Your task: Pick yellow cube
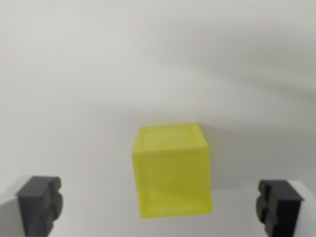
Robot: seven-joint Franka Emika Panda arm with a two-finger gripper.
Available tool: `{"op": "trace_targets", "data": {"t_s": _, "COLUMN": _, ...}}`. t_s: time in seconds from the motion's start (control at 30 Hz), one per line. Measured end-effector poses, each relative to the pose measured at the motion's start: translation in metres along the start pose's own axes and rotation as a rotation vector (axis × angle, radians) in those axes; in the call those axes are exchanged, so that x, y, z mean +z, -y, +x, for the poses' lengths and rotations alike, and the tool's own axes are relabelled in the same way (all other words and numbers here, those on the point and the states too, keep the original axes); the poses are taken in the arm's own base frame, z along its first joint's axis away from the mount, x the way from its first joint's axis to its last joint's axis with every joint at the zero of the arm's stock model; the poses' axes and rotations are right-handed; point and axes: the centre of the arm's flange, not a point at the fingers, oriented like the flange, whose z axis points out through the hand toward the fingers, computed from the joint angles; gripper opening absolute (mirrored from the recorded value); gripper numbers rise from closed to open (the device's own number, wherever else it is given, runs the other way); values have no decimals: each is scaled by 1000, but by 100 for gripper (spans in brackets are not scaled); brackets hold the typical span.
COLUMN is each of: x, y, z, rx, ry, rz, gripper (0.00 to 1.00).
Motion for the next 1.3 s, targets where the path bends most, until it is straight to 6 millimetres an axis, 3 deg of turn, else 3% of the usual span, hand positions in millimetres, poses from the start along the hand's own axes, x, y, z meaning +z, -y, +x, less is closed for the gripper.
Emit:
{"op": "trace_targets", "data": {"t_s": 0.67, "x": 47, "y": -32, "z": -20, "rx": -64, "ry": 6, "rz": -9, "gripper": 100}}
{"op": "trace_targets", "data": {"t_s": 1.3, "x": 92, "y": -34, "z": -21, "rx": -72, "ry": 7, "rz": -11, "gripper": 100}}
